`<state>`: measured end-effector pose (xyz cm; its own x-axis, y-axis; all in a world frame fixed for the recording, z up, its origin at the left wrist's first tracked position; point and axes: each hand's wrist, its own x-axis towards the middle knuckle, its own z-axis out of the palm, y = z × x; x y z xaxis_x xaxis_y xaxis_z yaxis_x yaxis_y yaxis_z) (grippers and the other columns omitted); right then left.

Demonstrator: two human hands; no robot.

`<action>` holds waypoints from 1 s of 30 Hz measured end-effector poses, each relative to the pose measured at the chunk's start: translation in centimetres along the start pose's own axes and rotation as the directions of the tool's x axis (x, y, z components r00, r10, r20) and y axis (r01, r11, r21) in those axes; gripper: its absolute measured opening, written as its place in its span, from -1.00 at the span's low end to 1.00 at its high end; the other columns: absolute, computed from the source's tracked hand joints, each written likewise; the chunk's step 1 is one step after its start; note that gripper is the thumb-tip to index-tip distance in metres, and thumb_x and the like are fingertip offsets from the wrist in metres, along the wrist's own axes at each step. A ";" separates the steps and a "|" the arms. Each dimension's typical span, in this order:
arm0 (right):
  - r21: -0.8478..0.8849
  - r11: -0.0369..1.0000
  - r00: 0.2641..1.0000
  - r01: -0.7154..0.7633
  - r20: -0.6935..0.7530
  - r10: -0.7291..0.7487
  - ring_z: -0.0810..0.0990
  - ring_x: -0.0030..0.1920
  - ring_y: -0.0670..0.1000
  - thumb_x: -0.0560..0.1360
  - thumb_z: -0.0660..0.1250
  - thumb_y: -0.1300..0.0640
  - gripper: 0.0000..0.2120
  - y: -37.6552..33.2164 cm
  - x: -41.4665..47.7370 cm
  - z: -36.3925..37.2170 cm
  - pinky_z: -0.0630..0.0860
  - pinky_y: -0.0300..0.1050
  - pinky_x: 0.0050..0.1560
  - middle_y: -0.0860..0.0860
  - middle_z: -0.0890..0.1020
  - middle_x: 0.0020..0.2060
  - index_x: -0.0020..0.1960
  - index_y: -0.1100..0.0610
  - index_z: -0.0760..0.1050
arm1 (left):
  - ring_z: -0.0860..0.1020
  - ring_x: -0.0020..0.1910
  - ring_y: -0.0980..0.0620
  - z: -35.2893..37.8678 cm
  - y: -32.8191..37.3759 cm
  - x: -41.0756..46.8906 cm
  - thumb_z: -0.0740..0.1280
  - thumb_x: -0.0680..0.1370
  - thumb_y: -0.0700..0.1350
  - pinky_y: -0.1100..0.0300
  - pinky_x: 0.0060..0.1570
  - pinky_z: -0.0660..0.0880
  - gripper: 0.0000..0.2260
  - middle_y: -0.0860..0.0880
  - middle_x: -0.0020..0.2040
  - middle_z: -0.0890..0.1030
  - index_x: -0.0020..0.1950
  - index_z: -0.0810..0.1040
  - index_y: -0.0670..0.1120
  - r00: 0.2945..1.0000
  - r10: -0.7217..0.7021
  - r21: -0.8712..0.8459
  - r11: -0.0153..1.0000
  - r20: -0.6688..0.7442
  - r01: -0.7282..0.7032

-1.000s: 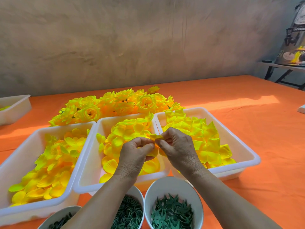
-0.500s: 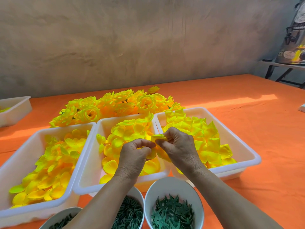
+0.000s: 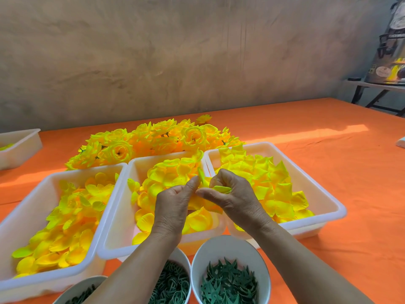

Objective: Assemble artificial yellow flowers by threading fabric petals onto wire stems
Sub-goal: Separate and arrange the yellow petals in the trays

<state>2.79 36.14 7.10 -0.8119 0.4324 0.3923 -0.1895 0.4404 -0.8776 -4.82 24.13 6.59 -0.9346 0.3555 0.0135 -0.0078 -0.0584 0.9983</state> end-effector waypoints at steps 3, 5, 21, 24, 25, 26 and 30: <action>0.157 0.987 0.990 -0.033 -0.127 0.053 0.50 -0.33 -0.08 0.36 0.52 -0.05 -0.68 0.1 0.3 -0.3 0.45 -0.16 -0.33 0.01 0.53 -0.37 -0.29 0.11 0.44 | 0.58 -0.29 -0.01 0.1 -0.1 0.1 0.43 0.52 -0.07 0.15 -0.30 0.57 -0.76 -0.08 -0.32 0.66 -0.34 0.67 -0.10 0.999 0.008 -0.016 1.000 -0.038 -0.008; 0.275 0.961 0.952 -0.038 -0.283 0.119 0.52 -0.39 -0.09 0.41 0.51 0.10 -0.75 0.4 0.9 -0.9 0.46 -0.19 -0.45 -0.09 0.52 -0.38 -0.28 0.05 0.43 | 0.52 -0.32 -0.02 0.1 -0.2 0.2 0.42 0.49 -0.14 0.13 -0.30 0.54 -0.74 -0.03 -0.41 0.57 -0.41 0.66 -0.07 0.999 0.014 -0.020 1.000 -0.038 -0.014; 0.266 0.949 0.809 -0.171 -0.512 0.290 0.60 -0.24 -0.01 0.39 0.32 -0.36 -0.45 1.4 7.0 -6.9 0.59 0.09 -0.02 0.02 0.55 -0.17 0.11 0.07 0.43 | 0.47 -0.27 -0.11 -0.1 -0.7 0.3 0.36 0.34 -0.06 -0.39 -0.03 0.53 -0.81 -0.18 -0.36 0.51 -0.34 0.64 -0.17 0.997 0.079 0.001 0.997 0.018 -0.079; -0.105 0.896 0.855 -0.432 -0.365 0.369 0.49 0.22 0.15 0.33 0.24 -0.49 -0.16 1.3 7.1 -7.1 0.40 0.14 0.31 0.14 0.50 0.21 0.40 0.05 0.29 | 0.51 -0.23 -0.14 -0.1 -0.7 0.2 0.41 0.47 -0.17 -0.40 -0.01 0.54 -0.82 -0.21 -0.31 0.55 -0.32 0.68 -0.15 0.997 0.074 -0.009 0.997 0.038 -0.073; -0.257 0.865 0.870 -0.431 -0.373 0.323 0.43 0.31 0.17 0.39 0.26 -0.44 -0.21 1.3 6.8 -6.9 0.35 0.10 0.34 0.16 0.45 0.29 0.43 0.04 0.28 | 0.51 -0.23 -0.15 -0.1 -0.6 0.1 0.40 0.50 -0.21 -0.39 0.00 0.54 -0.80 -0.22 -0.30 0.56 -0.32 0.68 -0.14 0.996 0.076 -0.004 0.997 0.040 -0.076; -0.376 0.845 0.896 -0.381 -0.377 0.236 0.40 0.34 0.18 0.44 0.28 -0.35 -0.29 1.0 6.3 -6.4 0.33 0.07 0.34 0.17 0.42 0.32 0.43 0.04 0.30 | 0.51 -0.22 -0.15 -0.2 -0.6 0.1 0.40 0.51 -0.20 -0.38 0.00 0.55 -0.80 -0.23 -0.29 0.57 -0.32 0.69 -0.13 0.996 0.079 0.003 0.997 0.043 -0.079; -0.471 0.879 0.992 0.076 -0.053 -0.114 0.52 0.17 0.03 0.45 0.43 -0.08 -0.60 -0.7 2.9 -3.1 0.44 -0.06 0.21 0.04 0.53 0.14 0.23 0.03 0.53 | 0.52 -0.24 -0.13 -0.2 -0.5 0.2 0.37 0.55 -0.22 -0.20 -0.05 0.63 -0.72 -0.15 -0.34 0.57 -0.36 0.69 -0.07 0.997 0.074 -0.012 0.997 0.034 -0.073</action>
<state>2.30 39.52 9.74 -0.7549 0.4202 0.5036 0.0321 0.7906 -0.6115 -5.09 24.08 6.12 -0.9201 0.3815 0.0888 0.0565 -0.0951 0.9939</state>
